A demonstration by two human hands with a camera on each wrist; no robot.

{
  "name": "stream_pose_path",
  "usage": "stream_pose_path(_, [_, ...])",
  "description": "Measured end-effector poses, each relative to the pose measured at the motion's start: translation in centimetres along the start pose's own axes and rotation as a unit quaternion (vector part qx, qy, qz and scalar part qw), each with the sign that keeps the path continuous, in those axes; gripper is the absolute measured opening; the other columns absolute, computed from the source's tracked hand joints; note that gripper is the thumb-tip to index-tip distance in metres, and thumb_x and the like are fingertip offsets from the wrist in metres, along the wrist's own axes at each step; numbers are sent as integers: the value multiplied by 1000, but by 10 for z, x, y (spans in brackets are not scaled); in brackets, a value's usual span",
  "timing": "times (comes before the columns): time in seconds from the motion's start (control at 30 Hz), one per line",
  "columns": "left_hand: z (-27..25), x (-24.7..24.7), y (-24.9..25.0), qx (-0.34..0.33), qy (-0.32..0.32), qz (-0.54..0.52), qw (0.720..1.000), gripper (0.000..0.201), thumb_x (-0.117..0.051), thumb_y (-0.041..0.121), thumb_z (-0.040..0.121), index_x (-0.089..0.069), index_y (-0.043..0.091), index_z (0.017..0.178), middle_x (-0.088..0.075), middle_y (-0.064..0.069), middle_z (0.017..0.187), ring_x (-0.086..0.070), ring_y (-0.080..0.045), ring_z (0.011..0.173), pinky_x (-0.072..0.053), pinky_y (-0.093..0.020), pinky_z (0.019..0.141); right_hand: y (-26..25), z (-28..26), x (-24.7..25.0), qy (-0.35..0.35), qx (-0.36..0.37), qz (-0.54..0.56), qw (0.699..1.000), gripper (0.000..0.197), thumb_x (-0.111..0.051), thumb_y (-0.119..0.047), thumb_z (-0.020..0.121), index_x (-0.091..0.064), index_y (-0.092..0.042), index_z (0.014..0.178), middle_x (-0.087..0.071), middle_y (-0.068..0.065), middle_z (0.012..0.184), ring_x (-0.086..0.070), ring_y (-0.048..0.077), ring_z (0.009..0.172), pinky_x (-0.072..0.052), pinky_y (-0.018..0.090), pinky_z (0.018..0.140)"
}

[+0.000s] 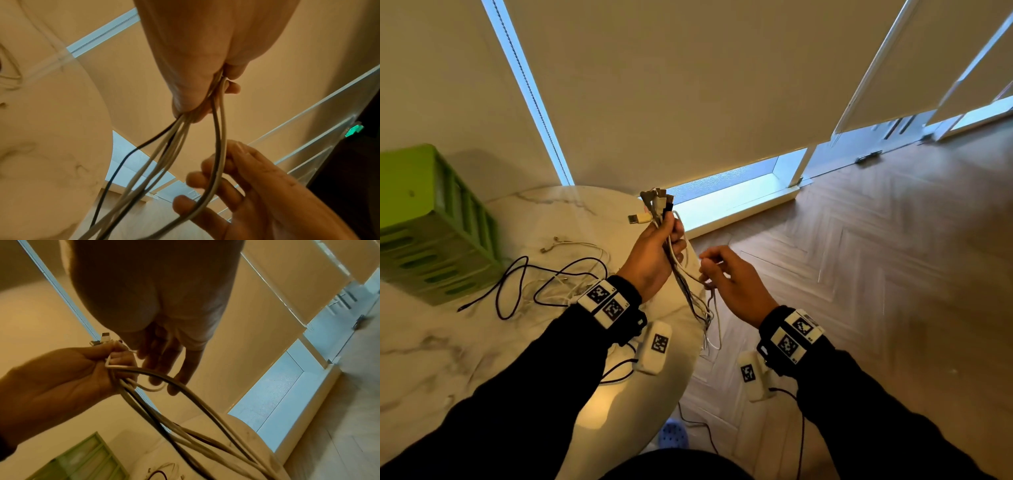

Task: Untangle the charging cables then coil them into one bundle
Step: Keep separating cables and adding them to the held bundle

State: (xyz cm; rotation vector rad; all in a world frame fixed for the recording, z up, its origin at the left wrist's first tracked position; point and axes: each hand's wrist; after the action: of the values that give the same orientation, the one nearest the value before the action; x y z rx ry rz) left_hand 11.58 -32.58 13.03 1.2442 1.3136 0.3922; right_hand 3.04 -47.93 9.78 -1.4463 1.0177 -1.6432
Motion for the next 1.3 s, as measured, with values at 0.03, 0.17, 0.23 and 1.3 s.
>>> stream_pose_path(0.03, [-1, 3, 1, 21, -17, -29, 999, 33, -41, 33, 107, -53, 16, 82, -40, 5, 67, -34, -9, 57, -26, -25, 58, -1, 5, 1, 0, 1, -15, 1000, 31, -51, -35, 103, -52, -20, 129, -61, -5, 117, -63, 7, 100, -54, 23, 81])
stream_pose_path(0.17, [-7, 12, 0, 64, -78, -26, 995, 36, -42, 36, 104, -55, 16, 78, -36, 2, 70, -34, -11, 57, -26, -27, 60, -23, 30, 6, -30, 5, 17, 999, 54, -48, -34, 104, -29, -27, 154, -46, -10, 144, -51, 0, 118, -43, 7, 89])
stream_pose_path(0.23, [-9, 11, -2, 69, -75, 3, 995, 36, -42, 36, 105, -55, 15, 80, -38, 2, 70, -36, -12, 57, -28, -28, 60, -35, 40, 5, -44, -9, 30, 999, 40, -43, -37, 105, -44, -28, 144, -57, -6, 133, -55, 5, 117, -42, 16, 98])
stream_pose_path(1.3, [-6, -36, 8, 27, -228, 402, 886, 36, -81, 39, 80, -65, 9, 91, -70, 0, 86, -65, -11, 84, -54, -28, 77, -27, -23, -10, -109, -114, -36, 987, 26, -32, -23, 109, -52, -18, 93, -55, 6, 83, -47, 14, 73, -47, 34, 71])
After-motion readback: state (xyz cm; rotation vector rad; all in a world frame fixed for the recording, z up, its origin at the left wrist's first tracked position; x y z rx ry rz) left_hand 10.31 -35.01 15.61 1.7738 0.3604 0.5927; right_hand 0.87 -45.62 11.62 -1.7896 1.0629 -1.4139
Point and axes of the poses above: each hand's wrist, its own z-axis towards the middle knuckle, its own x-axis out of the back of the hand, y = z × x
